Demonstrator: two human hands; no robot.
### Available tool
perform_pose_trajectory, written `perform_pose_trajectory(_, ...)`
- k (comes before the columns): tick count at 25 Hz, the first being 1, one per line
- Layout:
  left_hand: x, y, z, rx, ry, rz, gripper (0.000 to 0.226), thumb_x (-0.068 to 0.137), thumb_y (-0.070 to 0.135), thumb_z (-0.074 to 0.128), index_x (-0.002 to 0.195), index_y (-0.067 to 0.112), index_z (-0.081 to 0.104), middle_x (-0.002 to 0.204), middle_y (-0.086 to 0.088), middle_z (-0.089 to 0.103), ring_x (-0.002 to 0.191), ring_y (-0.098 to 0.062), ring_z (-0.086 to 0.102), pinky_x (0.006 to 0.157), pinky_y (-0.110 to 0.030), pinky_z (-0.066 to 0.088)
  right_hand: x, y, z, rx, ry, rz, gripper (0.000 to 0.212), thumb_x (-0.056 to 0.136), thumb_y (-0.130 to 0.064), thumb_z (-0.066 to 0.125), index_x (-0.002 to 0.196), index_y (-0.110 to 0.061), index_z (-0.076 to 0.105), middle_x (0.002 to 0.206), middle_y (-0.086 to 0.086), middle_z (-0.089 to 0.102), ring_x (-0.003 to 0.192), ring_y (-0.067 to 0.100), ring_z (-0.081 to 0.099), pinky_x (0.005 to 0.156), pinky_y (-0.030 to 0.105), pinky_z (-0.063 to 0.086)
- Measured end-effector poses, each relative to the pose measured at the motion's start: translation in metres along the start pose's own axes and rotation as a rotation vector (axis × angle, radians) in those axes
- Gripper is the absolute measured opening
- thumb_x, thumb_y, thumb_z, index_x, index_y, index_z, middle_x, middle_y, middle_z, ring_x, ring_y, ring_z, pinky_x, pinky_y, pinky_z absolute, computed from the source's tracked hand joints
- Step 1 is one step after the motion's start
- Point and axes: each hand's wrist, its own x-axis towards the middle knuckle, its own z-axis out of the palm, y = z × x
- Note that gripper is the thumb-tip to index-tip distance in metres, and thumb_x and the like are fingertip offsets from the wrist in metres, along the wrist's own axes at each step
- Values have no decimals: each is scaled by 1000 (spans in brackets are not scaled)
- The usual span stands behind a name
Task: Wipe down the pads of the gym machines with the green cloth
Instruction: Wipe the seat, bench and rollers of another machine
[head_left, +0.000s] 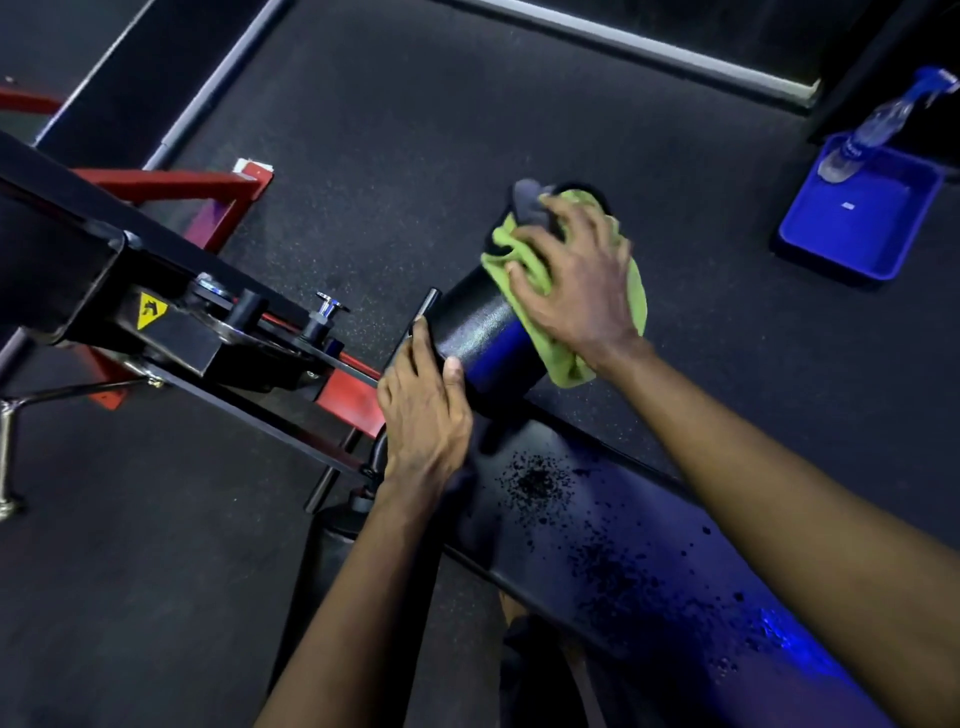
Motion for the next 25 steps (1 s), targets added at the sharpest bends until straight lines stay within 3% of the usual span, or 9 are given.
perform_pose_trajectory(4,3,12,4,-39,56,-79,61,99,42,19,152,14,33,152,-8,42,137,-24,38,113,-45,26,-24,-5,8,97,142,165,35,96,-46,60,129,-35,65,155,-3,42,143,26,35,106,52,38)
perform_pose_trajectory(6,16,14,4,-52,39,-158,62,98,42,15,145,13,42,151,-8,45,137,-23,40,109,-45,29,-40,-14,13,113,118,113,34,97,-45,61,129,-35,66,156,-2,42,144,26,34,104,54,38)
perform_pose_trajectory(10,45,1,-8,69,-100,-197,53,95,35,10,110,12,55,117,-15,63,111,-36,58,91,-48,40,-58,-15,16,57,-14,-98,39,99,-51,57,134,-37,62,160,-2,38,147,26,29,104,59,39)
perform_pose_trajectory(12,47,1,-13,-14,-104,-157,55,101,34,15,129,8,55,130,-19,58,121,-37,53,100,-47,39,-48,-1,13,39,25,-25,41,99,-52,55,137,-37,60,161,-1,36,147,28,29,106,60,40)
perform_pose_trajectory(14,41,8,-17,-150,-63,-109,50,108,30,25,148,7,42,145,-17,50,132,-31,47,108,-36,34,-39,5,12,59,79,131,42,99,-50,55,138,-35,58,162,0,34,148,29,28,109,60,38)
perform_pose_trajectory(16,36,16,-18,-224,-4,-78,40,109,27,31,139,10,51,134,-16,61,123,-32,55,95,-31,37,-40,-2,15,62,123,211,40,99,-47,56,136,-34,59,161,1,35,147,30,31,108,59,38)
perform_pose_trajectory(19,44,15,-26,-168,-81,-125,38,109,26,31,110,6,63,112,-28,67,104,-45,60,76,-38,32,-58,-24,22,72,84,122,38,98,-46,54,134,-34,61,161,2,34,144,31,31,105,64,38)
perform_pose_trajectory(23,68,2,-34,-124,-280,-197,42,108,33,32,108,6,65,117,-31,65,111,-48,57,78,-39,36,-82,-34,24,9,-82,-157,43,99,-51,51,140,-37,58,162,1,31,145,30,26,104,68,38)
perform_pose_trajectory(25,72,-1,-34,-97,-315,-191,43,107,35,33,113,8,65,118,-30,65,114,-47,57,83,-41,39,-63,-20,19,-10,-35,-50,43,99,-51,52,139,-37,58,162,1,33,147,31,28,108,67,35)
